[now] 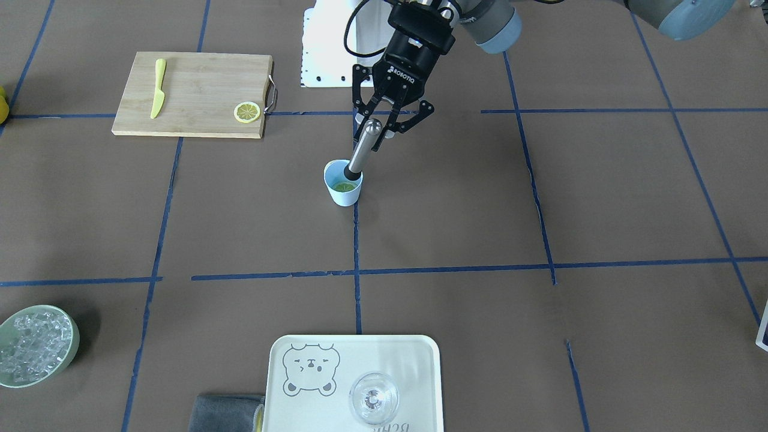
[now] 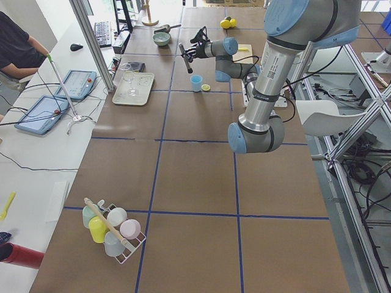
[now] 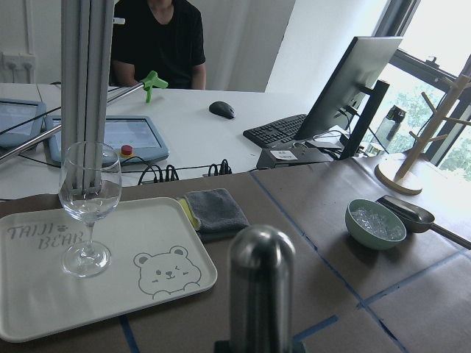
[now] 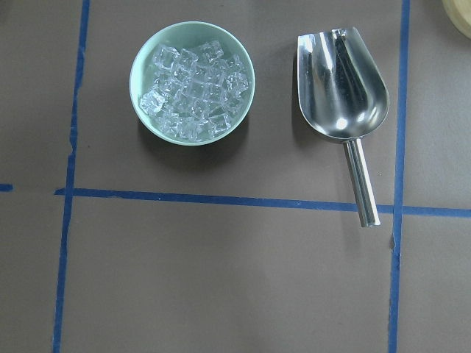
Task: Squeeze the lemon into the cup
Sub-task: 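Carry the rod over the blue cup and lower it inside, then press and stir the rod inside the cup with the left gripper, then lift the rod out of the cup and move it back, then lower the rod onto the table at its original spot and release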
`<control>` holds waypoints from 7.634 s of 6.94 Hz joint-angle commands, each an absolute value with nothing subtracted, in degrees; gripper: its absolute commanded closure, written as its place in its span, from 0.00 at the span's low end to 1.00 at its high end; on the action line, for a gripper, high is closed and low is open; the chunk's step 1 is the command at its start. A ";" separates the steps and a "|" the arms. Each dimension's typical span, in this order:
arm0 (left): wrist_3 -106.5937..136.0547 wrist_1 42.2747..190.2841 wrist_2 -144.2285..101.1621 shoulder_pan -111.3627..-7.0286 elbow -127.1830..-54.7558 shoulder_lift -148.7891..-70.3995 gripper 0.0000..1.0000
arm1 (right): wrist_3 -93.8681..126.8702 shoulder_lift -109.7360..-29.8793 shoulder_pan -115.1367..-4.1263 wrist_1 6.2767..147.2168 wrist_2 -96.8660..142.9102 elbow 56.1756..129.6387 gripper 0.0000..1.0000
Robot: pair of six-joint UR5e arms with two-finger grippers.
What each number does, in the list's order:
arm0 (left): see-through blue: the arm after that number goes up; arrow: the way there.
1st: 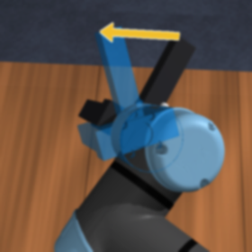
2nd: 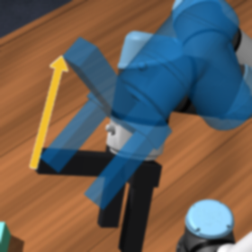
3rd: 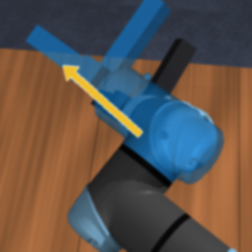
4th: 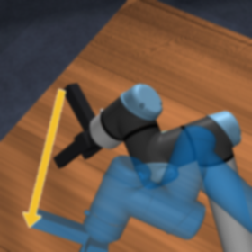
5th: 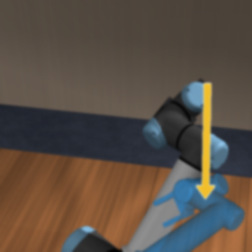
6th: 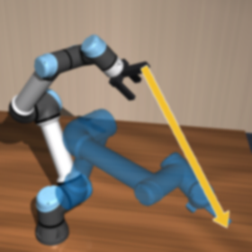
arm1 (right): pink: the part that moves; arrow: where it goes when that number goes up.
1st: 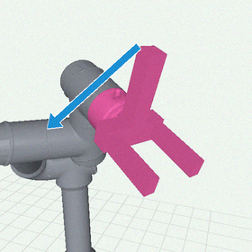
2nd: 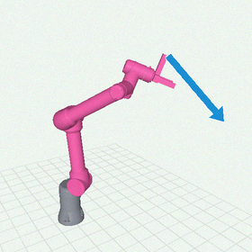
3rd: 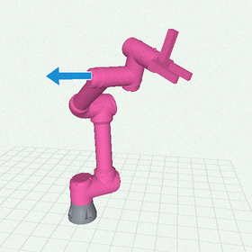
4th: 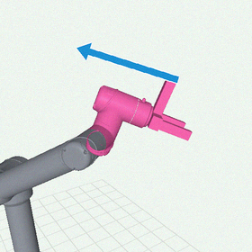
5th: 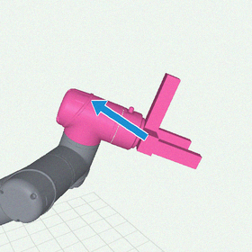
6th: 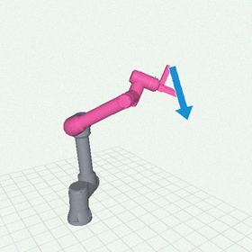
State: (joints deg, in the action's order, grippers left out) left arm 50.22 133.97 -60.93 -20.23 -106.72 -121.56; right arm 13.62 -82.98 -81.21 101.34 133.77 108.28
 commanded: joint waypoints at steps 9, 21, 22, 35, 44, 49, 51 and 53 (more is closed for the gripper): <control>50.80 134.38 -60.73 -15.22 -98.88 -123.84 1.00 | 13.62 -83.41 -81.65 101.34 133.86 108.28 0.00; 51.15 137.99 -62.39 -19.32 -100.72 -124.01 1.00 | 13.62 -83.41 -82.00 101.34 133.86 108.54 0.00; 51.15 137.90 -65.01 -21.08 -101.16 -124.01 1.00 | 13.62 -83.41 -82.00 101.34 133.86 108.54 0.00; 37.94 97.82 -125.16 -63.01 -118.64 -107.23 1.00 | 6.85 -93.40 -86.66 91.28 134.56 104.42 0.00; 32.26 67.05 -124.54 -51.00 -99.61 -112.23 1.00 | 6.42 -94.92 -88.24 90.09 137.72 102.74 0.00; 32.43 68.63 -124.72 -50.71 -92.91 -110.66 1.00 | 6.68 -94.31 -88.33 90.09 137.72 103.10 0.00; 32.69 72.57 -124.63 -50.63 -89.41 -110.04 1.00 | 6.77 -94.22 -88.33 90.09 137.72 103.01 0.00; 33.05 74.18 -124.63 -50.71 -88.15 -110.13 1.00 | 6.68 -94.22 -88.33 90.09 137.72 103.01 0.00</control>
